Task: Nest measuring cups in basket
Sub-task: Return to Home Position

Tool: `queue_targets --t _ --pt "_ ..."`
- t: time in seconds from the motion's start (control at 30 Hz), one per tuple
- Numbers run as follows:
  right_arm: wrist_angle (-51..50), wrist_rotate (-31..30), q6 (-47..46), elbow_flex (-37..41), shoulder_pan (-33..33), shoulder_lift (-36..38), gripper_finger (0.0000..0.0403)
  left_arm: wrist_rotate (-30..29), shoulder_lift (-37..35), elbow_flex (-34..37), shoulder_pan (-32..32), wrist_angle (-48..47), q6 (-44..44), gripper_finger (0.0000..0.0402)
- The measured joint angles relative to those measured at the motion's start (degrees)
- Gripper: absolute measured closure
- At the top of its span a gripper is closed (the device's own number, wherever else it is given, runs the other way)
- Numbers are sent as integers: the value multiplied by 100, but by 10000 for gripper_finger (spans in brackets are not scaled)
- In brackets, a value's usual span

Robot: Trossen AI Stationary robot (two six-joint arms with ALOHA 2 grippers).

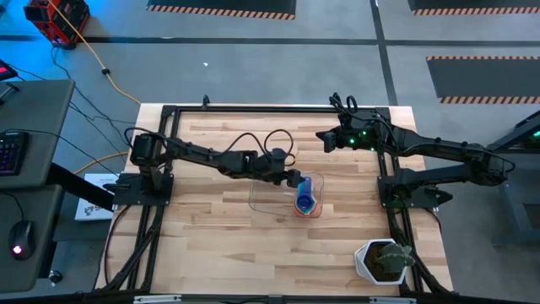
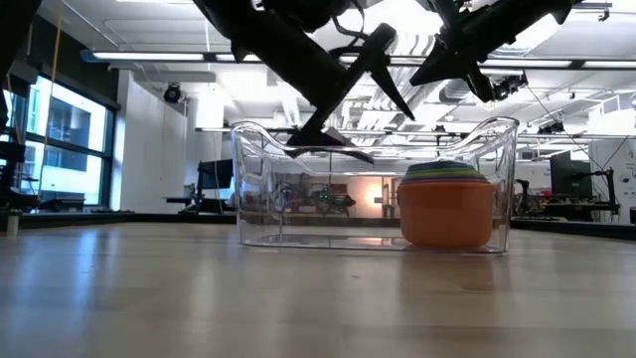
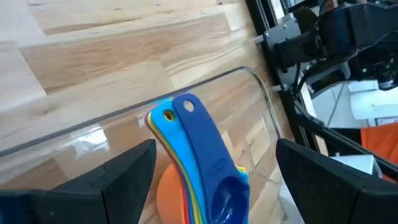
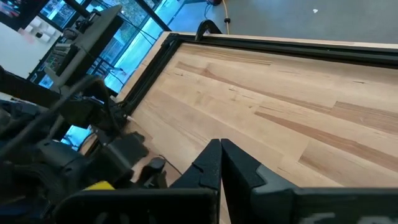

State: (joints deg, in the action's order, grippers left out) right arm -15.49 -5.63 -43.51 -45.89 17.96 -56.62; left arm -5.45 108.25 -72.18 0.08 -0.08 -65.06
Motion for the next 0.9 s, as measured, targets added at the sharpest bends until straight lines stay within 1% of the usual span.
queue_targets --t 0.13,0.23,0.37,0.47,0.53,0.7,0.9 --pt "0 0 1 0 2 0 402 1 -209 2 -2 -134 379 80" --pt "0 0 2 0 2 0 402 -141 -519 2 -12 -329 928 80" --pt "0 0 98 0 2 0 402 -567 -1175 -2 -110 -425 2002 80" --pt "0 0 152 0 0 0 402 -682 -1704 -2 -201 -406 2874 80" --pt "-5 4 153 0 2 0 402 -815 -2040 -2 -252 -454 3263 80" --pt "0 70 366 0 1 0 402 -840 -2721 -2 -280 -552 3614 80" --pt "30 585 650 0 2 4 402 -667 -3238 -4 -280 -349 3348 80"
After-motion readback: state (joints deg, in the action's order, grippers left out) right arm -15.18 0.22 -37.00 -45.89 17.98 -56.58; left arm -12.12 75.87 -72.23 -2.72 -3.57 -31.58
